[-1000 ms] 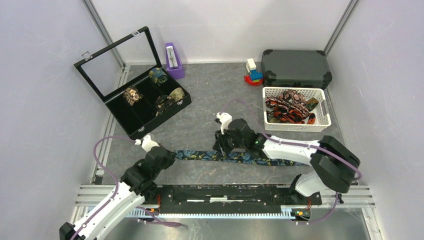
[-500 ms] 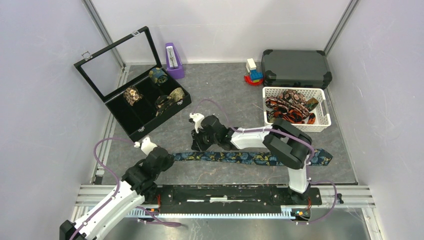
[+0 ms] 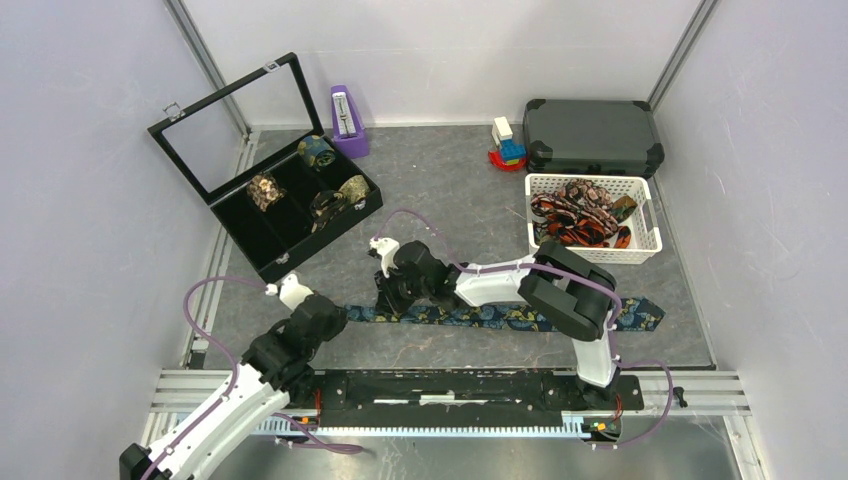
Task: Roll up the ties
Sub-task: Roll the tie at the center of the board.
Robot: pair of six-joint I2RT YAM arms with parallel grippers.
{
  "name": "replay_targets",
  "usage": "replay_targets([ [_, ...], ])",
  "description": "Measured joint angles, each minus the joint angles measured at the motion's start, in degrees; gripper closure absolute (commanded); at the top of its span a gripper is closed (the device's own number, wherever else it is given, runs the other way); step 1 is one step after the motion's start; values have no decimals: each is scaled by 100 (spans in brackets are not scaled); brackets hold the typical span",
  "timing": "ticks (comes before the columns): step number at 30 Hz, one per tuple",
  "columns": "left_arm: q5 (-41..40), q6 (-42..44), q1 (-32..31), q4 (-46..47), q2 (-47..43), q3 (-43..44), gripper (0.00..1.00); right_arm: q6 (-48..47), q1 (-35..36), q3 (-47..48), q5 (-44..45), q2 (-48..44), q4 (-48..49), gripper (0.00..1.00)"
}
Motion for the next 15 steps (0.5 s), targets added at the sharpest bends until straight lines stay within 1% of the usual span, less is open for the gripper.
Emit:
replay_targets([
  [6, -15, 0, 0, 0, -229, 0, 98, -68, 0, 37, 149, -120, -188, 66],
  [9, -26, 0, 0, 0, -302, 0, 98, -81, 0, 31, 251, -409, -282, 65],
  [11, -37, 0, 0, 0, -326, 0, 98, -66, 7, -9, 310, -664, -260, 69],
  [12, -44, 0, 0, 0, -334, 0, 98, -46, 11, -55, 352, -791, -232, 73],
  [15, -46, 2, 0, 0, -350, 2, 98, 55, 50, -247, 424, -1167, -96, 89],
])
